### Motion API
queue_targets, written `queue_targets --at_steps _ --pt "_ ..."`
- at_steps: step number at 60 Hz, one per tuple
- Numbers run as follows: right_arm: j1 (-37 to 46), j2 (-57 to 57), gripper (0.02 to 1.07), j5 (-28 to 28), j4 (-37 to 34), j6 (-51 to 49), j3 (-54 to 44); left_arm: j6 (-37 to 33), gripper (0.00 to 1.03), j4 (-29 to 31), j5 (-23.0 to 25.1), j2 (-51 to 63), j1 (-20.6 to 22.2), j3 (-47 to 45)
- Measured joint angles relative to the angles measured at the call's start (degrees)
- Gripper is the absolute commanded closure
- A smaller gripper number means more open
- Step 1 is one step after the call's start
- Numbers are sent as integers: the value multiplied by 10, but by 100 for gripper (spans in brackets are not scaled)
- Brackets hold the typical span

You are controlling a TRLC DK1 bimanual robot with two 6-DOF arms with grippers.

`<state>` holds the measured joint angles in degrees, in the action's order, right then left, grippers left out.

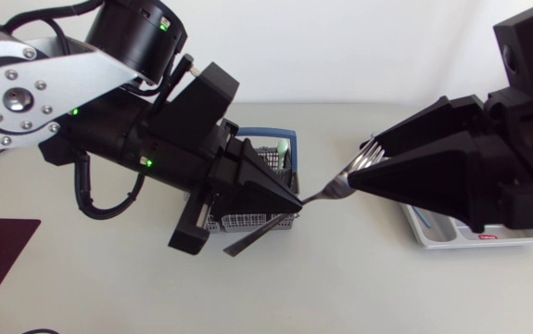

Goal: Sort the cutlery from the basket into the organizer compartments.

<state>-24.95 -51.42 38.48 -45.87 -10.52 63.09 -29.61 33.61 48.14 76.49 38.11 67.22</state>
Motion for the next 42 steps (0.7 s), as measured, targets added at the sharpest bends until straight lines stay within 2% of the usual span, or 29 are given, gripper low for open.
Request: queue_targets --at_steps 22,30,42 --pt "0 49 23 7 -33 0 2 -6 100 0 3 0 -57 0" --pt "0 61 23 7 -19 1 -13 1 100 -3 9 2 -70 4" --pt "-16 59 23 -9 24 18 -60 85 100 -92 10 2 -69 15"
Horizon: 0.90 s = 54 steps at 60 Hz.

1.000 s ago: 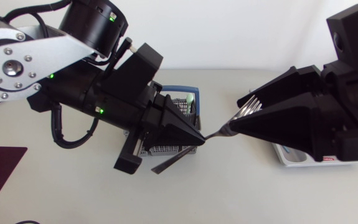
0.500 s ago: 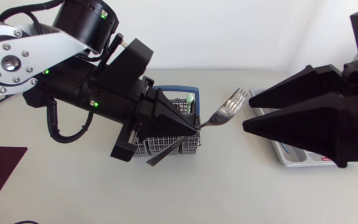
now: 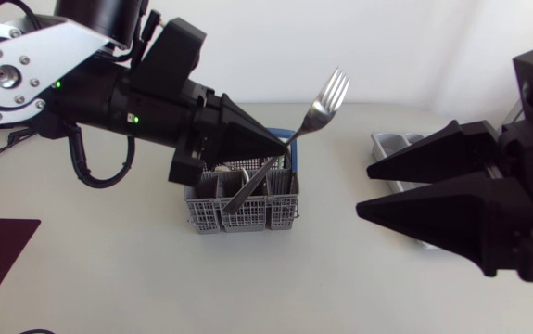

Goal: Sort the cutlery from the basket into the organizer compartments.

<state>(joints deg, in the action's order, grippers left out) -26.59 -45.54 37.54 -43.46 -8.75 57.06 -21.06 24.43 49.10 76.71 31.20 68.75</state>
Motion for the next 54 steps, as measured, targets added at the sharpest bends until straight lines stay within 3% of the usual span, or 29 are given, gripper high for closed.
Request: queue_targets --at_steps 23,38,54 --pt "-76 -64 23 -62 148 33 -19 146 100 -106 17 7 7 10" --pt "-75 -124 24 -63 224 39 -19 170 100 -117 32 7 15 11" --pt "-74 -150 52 -59 269 50 -19 179 100 -133 39 9 14 11"
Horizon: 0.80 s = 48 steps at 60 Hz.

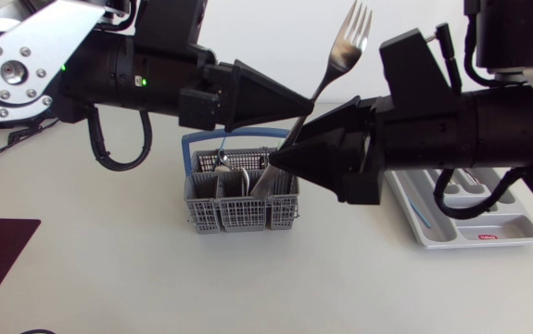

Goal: Sort the cutlery from the basket into the organizer compartments.

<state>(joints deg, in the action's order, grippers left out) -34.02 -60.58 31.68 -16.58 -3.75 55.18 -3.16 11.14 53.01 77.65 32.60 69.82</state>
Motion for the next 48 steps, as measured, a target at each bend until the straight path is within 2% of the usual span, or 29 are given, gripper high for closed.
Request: queue_targets --at_steps 18,30,43,48 --pt "1 0 96 15 19 9 0 6 100 -21 10 4 -11 0" --pt "12 0 100 28 18 10 0 9 100 -26 10 4 -18 0" --pt "21 1 97 45 18 17 0 16 100 -31 12 4 -19 0" --pt "23 1 77 48 18 21 0 17 100 -33 16 4 -19 0"
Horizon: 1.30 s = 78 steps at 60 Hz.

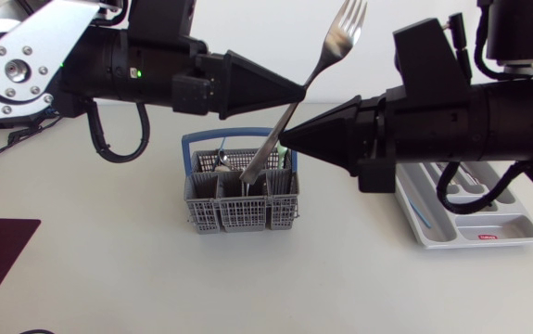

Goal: Sort the cutlery from the basket into the organizer compartments.

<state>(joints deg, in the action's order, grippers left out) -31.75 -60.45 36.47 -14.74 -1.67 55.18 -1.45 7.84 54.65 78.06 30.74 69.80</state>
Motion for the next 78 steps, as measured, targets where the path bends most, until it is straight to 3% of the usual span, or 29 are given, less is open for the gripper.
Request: queue_targets --at_steps 12,32,55,61,78 --pt "1 0 48 2 0 2 0 4 100 -1 15 0 1 -1" --pt "3 0 49 4 0 2 4 4 100 -5 21 0 2 -1" --pt "-16 -5 83 7 2 4 21 15 100 -11 24 0 6 -1" --pt "-20 -10 96 8 3 4 25 15 100 -14 24 0 6 -1" --pt "-19 -16 101 10 -4 20 26 13 100 -20 34 0 5 -5"
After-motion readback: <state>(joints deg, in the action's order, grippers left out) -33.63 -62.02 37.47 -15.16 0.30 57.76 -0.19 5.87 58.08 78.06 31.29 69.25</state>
